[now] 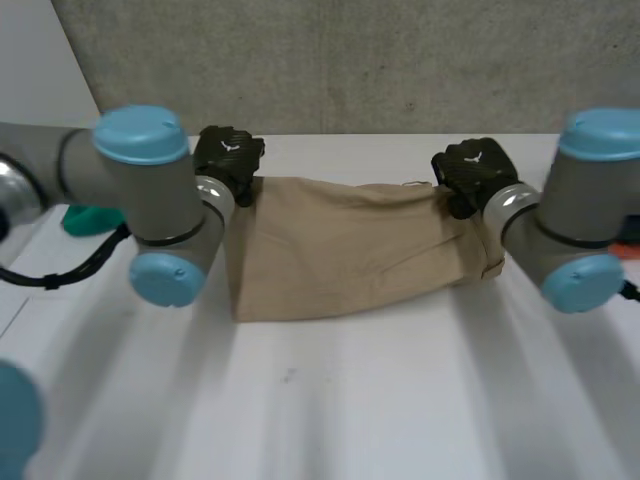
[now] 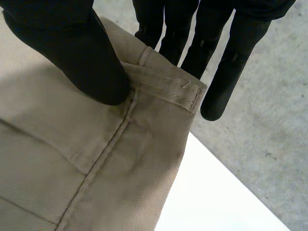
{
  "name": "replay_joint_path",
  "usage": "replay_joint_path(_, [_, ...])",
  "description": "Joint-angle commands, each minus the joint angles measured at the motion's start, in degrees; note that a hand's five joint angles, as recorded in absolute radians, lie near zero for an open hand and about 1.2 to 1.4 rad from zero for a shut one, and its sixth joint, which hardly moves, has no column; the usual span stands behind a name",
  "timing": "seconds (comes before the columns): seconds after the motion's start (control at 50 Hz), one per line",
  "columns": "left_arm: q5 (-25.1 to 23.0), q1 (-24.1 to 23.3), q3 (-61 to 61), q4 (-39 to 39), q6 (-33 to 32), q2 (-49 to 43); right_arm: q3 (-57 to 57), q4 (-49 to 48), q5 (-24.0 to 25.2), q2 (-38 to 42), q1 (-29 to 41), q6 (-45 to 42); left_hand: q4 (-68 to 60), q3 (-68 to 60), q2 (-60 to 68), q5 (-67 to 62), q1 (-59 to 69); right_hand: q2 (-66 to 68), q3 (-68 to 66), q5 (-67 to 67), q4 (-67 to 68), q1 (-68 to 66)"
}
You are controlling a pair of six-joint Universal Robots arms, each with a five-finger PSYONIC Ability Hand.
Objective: Fold the laundry.
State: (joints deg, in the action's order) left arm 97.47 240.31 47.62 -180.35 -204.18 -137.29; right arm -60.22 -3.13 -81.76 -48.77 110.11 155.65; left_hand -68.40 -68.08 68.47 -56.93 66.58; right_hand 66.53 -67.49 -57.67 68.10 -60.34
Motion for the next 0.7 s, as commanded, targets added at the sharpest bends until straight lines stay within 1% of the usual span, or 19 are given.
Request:
replay_joint_path(0.02, [1.6, -0.6, -10.6, 1.4, -1.2, -7.8, 5.5, -7.1, -5.9, 7.7, 3.3, 0.9, 5.9, 5.6, -6.0, 4.5, -4.1, -56.4, 57.3, 57.5, -57.9, 50.2])
replay_joint_path(0.06, [1.2, -0.7, -10.4, 1.7, -1.1, -7.2, 5.8, -7.5, -7.7, 7.6, 3.7, 0.2, 42.9, 42.5, -42.9, 41.4, -41.0, -56.5, 57.5, 57.7, -58.1, 50.3])
replay_joint_path(0.08, [1.1, -0.8, -9.7, 2.1, -1.4, -5.7, 5.7, -6.6, -9.1, 7.4, 3.9, -0.3, 58.4, 58.1, -58.5, 56.9, -56.6, -56.5, 57.5, 57.7, -58.1, 50.3])
replay_joint_path(0.14, [1.1, -0.7, -7.2, 3.3, -0.9, -2.1, 4.9, -3.6, -9.6, 5.1, 4.1, -0.8, 58.4, 58.1, -58.5, 56.9, -56.6, -56.5, 57.5, 57.7, -58.1, 50.3])
replay_joint_path(0.16, [0.9, -0.5, -4.6, 4.2, -0.4, 1.3, 4.1, -0.9, -8.9, 2.0, 3.9, -0.8, 58.4, 58.1, -58.5, 56.9, -56.6, -56.5, 57.5, 57.7, -58.1, 50.3])
replay_joint_path(0.22, [0.6, -0.4, 0.9, 4.9, 0.7, 7.1, 2.1, 4.8, -6.7, -4.0, 2.7, -1.1, 58.4, 58.1, -58.5, 56.9, -56.6, -56.5, 57.5, 57.7, -58.1, 50.3])
replay_joint_path(0.24, [0.3, -0.4, 4.9, 5.1, 1.6, 10.9, 0.5, 8.7, -4.4, -7.4, 1.5, -1.5, 58.4, 58.1, -58.5, 56.9, -56.6, -56.5, 57.5, 57.7, -58.1, 50.3])
replay_joint_path(0.28, [-0.4, -0.4, 9.2, 5.1, 2.2, 14.2, -1.1, 12.3, -1.8, -9.9, 0.3, -2.3, 58.4, 58.1, -58.5, 56.9, -56.6, -56.5, 57.5, 57.7, -58.1, 50.3])
replay_joint_path(0.3, [-1.5, -0.5, 13.4, 5.2, 2.7, 17.2, -2.3, 15.2, 1.3, -11.8, -0.9, -3.5, 58.4, 58.1, -58.5, 56.9, -56.6, -56.5, 57.5, 57.7, -58.1, 50.3])
replay_joint_path(0.36, [-3.5, -1.1, 19.4, 5.4, 3.4, 20.5, -3.7, 18.9, 5.5, -13.4, -2.5, -6.2, 57.9, 57.5, -57.9, 56.4, -56.0, -56.5, 57.5, 57.7, -58.1, 50.3])
replay_joint_path(0.38, [-5.0, -1.7, 23.2, 5.4, 3.6, 21.7, -4.5, 20.7, 7.4, -13.9, -3.6, -8.4, 52.7, 52.4, -52.8, 51.2, -50.9, -53.7, 54.7, 54.9, -55.3, 47.5])
replay_joint_path(0.44, [-6.6, -2.9, 27.8, 5.4, 3.7, 22.5, -5.2, 23.5, 8.6, -14.0, -5.3, -11.7, 48.1, 47.8, -48.2, 46.6, -46.3, -49.3, 50.3, 50.4, -50.9, 43.1])
replay_joint_path(0.46, [-7.5, -3.7, 30.3, 5.4, 3.4, 22.4, -5.7, 24.9, 8.8, -13.9, -6.4, -13.8, 45.9, 45.6, -46.0, 44.5, -44.1, -45.6, 46.6, 46.8, -47.2, 39.4])
replay_joint_path(0.5, [-7.8, -4.3, 31.9, 5.2, 3.4, 22.0, -6.5, 26.2, 9.2, -13.6, -7.2, -15.4, 44.1, 43.7, -44.1, 42.6, -42.2, -40.9, 41.9, 42.0, -42.5, 34.7])
replay_joint_path(0.56, [-7.5, -5.0, 33.2, 5.1, 3.4, 20.0, -8.2, 27.0, 9.7, -12.6, -7.9, -18.0, 43.7, 43.4, -43.8, 42.3, -41.9, -39.7, 40.7, 40.8, -41.3, 33.5])
replay_joint_path(0.64, [-6.2, -4.8, 31.8, 4.4, 3.4, 15.3, -10.4, 25.0, 10.5, -10.8, -8.2, -19.2, 45.9, 45.6, -46.0, 44.4, -44.1, -38.9, 39.8, 40.0, -40.4, 32.7])
replay_joint_path(0.7, [-4.9, -4.8, 29.5, 4.3, 3.1, 12.0, -11.9, 20.7, 10.7, -9.2, -8.2, -18.8, 45.7, 45.4, -45.8, 44.3, -43.9, -37.9, 38.8, 39.0, -39.4, 31.7])
